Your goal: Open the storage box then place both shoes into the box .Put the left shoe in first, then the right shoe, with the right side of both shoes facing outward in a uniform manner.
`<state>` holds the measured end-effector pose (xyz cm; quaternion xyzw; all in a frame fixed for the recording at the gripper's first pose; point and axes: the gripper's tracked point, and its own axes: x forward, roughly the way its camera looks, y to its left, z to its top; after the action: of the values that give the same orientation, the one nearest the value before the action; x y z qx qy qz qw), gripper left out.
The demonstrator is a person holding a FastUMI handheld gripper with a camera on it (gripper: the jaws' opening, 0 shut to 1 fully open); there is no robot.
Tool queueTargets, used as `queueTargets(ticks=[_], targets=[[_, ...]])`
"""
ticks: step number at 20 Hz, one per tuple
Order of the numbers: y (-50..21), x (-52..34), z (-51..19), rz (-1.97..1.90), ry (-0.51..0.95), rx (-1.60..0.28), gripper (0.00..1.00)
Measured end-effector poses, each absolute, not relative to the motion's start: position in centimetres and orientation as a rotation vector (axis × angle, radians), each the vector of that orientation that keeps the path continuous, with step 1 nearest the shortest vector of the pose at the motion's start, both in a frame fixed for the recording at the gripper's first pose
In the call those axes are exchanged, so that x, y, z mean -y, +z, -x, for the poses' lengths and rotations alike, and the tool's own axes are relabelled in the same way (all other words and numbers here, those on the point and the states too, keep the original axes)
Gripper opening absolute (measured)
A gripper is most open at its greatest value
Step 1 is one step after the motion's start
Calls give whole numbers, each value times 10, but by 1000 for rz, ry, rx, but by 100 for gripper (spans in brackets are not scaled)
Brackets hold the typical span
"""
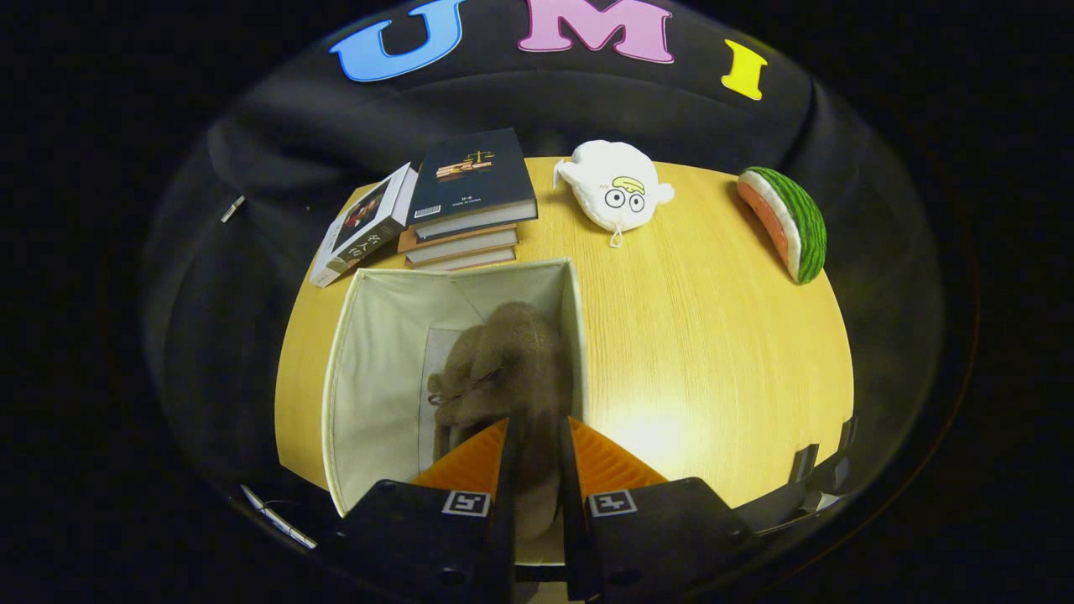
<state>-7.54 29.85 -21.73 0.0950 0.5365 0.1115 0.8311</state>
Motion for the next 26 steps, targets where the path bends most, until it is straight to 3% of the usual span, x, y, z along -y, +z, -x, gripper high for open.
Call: queueTargets(ticks=[1,3,4,6,17,26], targets=[[-214,-300,75,-194,247,-1127,31],[-207,-306,76,-195,283,-1110,62],[-206,-305,75,-190,291,-1101,83],[-202,-302,74,-188,299,-1077,99],[-162,-258,41,-293,345,-853,99],[-128,-112,-14,-264,237,-610,99]])
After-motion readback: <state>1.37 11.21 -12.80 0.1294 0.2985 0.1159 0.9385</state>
